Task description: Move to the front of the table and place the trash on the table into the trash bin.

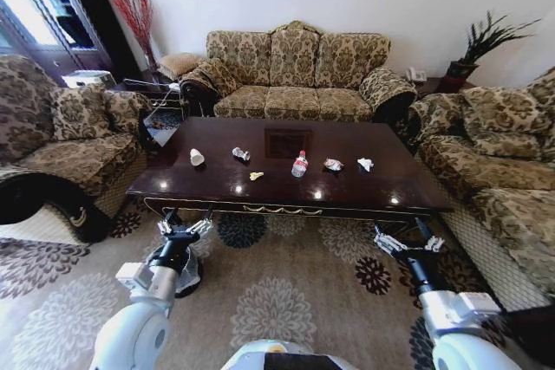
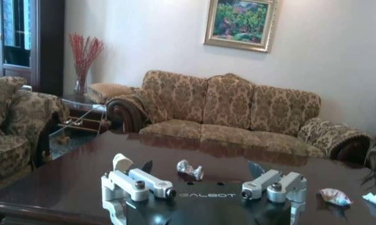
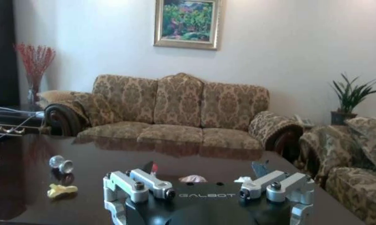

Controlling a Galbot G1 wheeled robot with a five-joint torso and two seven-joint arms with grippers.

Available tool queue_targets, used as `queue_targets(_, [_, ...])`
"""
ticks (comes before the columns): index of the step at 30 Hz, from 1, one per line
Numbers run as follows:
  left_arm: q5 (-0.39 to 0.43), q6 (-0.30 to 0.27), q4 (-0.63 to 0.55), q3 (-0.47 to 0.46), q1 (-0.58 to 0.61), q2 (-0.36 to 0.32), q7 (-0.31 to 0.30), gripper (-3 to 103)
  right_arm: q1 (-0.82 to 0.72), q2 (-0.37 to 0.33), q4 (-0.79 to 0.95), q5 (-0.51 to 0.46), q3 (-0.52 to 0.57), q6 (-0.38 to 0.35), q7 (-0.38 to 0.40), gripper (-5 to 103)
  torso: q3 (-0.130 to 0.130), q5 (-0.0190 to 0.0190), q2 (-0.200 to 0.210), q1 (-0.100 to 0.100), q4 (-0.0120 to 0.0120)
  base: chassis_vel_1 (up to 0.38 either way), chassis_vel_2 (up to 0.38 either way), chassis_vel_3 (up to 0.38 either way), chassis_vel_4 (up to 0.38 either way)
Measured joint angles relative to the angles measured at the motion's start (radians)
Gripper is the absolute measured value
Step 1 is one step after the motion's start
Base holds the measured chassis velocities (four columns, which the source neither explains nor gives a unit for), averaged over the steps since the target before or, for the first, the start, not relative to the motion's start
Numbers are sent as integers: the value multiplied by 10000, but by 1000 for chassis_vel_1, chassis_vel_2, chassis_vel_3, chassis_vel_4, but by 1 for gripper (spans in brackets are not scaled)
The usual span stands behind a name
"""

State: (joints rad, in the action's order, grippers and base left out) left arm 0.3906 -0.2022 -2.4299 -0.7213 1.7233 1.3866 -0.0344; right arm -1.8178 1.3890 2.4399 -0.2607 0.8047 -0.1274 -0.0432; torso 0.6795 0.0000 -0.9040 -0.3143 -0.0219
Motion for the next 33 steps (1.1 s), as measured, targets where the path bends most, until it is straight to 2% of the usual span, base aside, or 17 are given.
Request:
queue_targets(7, [-16, 14, -29, 8, 43, 44, 14, 100, 132, -53, 25, 540, -585, -99, 157, 100, 0, 0, 0, 0, -1, 0, 0, 0, 0])
queue_targets(15, [-27, 30, -48, 6, 125, 59, 29, 100, 146, 29, 25, 824, -784, -110, 348, 100, 0, 0, 0, 0, 0, 0, 0, 0, 0])
queue_targets(33, [-39, 70, -107, 30, 285, 109, 60, 100, 100, 99, 26, 828, -684, -46, 541, 100, 0, 0, 0, 0, 0, 0, 0, 0, 0])
